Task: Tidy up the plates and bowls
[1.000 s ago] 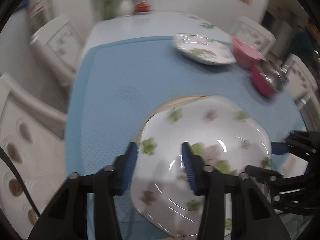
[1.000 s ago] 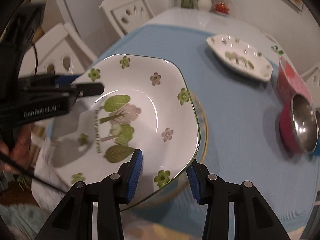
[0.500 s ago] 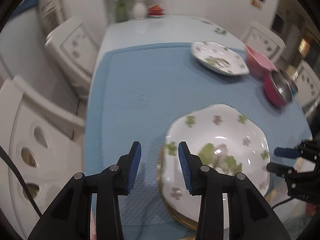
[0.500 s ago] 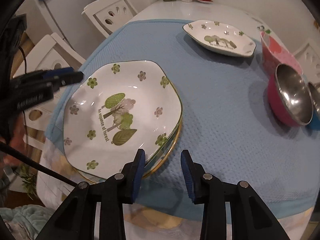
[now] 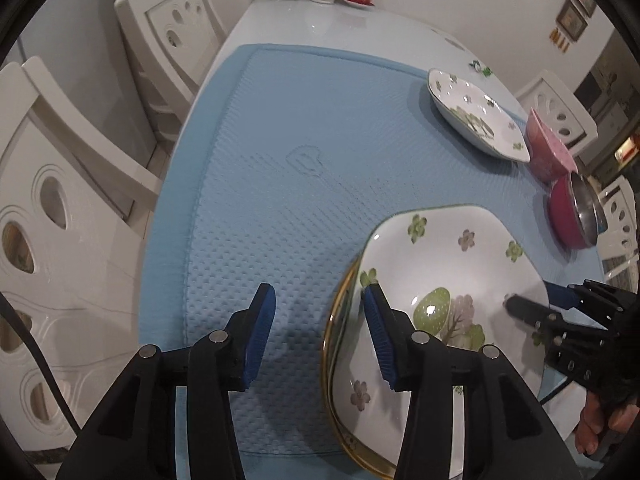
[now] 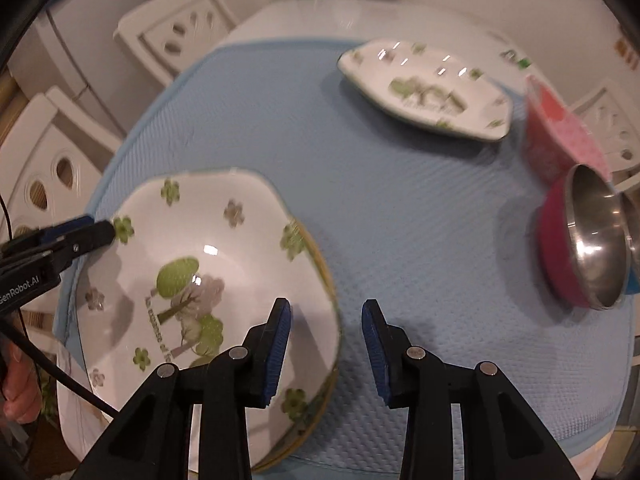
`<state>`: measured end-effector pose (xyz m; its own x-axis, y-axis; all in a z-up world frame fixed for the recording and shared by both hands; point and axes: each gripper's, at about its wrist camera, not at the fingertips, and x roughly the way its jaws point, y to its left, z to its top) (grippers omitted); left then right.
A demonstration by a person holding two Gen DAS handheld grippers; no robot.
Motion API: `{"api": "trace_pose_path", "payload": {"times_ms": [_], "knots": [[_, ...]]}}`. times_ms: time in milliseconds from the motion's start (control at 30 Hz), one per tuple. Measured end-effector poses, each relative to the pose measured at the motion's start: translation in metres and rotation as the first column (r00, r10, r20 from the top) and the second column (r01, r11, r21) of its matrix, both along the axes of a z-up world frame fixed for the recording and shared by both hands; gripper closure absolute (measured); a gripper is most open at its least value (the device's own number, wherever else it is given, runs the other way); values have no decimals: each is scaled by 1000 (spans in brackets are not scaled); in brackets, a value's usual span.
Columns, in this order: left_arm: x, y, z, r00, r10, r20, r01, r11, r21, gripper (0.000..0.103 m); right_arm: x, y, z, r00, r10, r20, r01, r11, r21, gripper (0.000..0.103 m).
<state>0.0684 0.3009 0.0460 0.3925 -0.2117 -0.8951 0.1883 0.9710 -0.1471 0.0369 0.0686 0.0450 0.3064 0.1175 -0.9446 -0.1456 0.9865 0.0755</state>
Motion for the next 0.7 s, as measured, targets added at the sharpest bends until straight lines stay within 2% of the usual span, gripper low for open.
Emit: {"api": "trace_pose_path", "payload": {"times_ms": [200, 400, 500, 600, 700], "knots": [[-1, -6, -7, 998, -45, -44, 44, 999, -29, 59, -21, 12, 2, 998, 62, 5, -61, 996, -65, 65], [-2, -23, -3, 995, -100, -29, 100, 995, 10, 59, -36, 15, 9, 992, 123, -10, -124, 988, -90, 65], [2, -24, 0, 994, -103, -18, 104, 995, 11, 59, -38, 15, 13, 987, 162, -20, -163, 984, -64, 65], [12, -23, 12, 995, -101, 9, 101, 995, -11, 59, -31, 3, 20, 993, 120, -2, -120, 992, -41, 65], [30, -31, 34, 989, -121, 80, 122, 992, -7, 59, -12, -19, 27, 1000, 8, 15, -8, 1000, 3, 65]]}}
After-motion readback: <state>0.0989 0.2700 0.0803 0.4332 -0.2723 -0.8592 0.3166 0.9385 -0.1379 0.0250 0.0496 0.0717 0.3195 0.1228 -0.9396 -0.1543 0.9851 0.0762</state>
